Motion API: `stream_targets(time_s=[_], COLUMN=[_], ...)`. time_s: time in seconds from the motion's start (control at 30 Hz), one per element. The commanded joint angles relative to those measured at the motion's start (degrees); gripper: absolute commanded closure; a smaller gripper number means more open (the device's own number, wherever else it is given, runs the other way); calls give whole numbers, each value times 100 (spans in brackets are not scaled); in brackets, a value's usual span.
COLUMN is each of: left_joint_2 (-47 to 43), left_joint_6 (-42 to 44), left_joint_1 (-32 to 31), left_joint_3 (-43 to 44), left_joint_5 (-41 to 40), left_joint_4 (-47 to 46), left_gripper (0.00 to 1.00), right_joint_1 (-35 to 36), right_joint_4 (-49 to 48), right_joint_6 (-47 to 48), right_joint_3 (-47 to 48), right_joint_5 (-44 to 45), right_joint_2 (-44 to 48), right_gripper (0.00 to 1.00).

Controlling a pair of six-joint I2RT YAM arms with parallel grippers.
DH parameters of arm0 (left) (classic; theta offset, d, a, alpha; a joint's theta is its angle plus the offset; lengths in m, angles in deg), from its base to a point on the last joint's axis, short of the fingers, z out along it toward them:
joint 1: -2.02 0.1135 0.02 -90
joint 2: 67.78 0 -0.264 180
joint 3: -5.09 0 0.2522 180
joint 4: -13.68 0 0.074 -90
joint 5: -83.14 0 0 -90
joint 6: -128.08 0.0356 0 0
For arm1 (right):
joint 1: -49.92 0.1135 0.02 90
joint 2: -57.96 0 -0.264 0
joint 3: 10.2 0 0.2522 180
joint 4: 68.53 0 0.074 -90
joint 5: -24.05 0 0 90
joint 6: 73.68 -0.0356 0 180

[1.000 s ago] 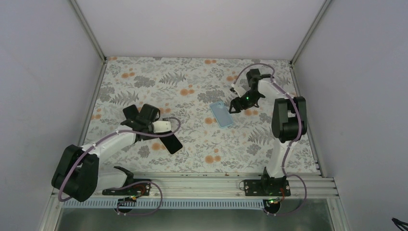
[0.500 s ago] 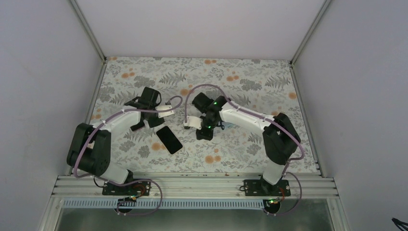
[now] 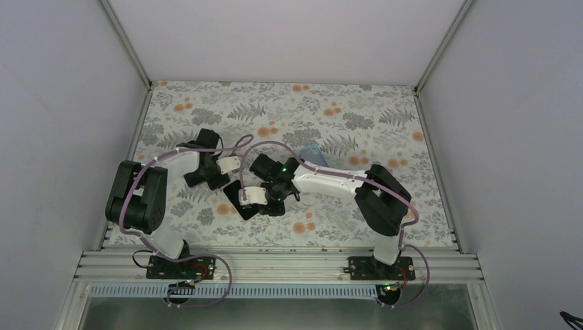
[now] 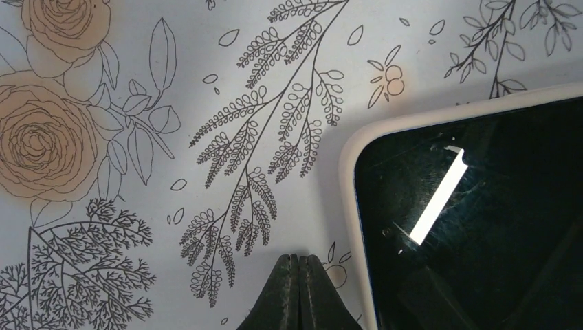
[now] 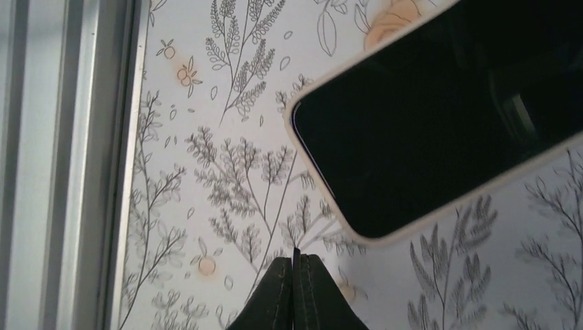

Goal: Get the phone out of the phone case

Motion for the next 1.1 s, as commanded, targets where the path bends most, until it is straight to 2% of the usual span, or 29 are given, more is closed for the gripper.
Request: stream_targets(time_s=[0.0,0.63,1.07], left_joint_2=[187,687,555], left_joint_6=[-77,-138,-76], left_joint_1=[12,22,12], left_joint_3=[-49,-77,-208], left_joint_5=[446,748,819], left_joint_4=[155,611,1252], left_gripper=[98,98,98], right_joint_1=[209,294,-262], right_joint_4=[-516,-1331,-1743], right_joint_6=[167,113,381], right_joint_3=[21,-114,-95], right_joint_5=[299,1169,2413], right_joint_2=[-330,-848,-409], right_gripper=[96,96,96])
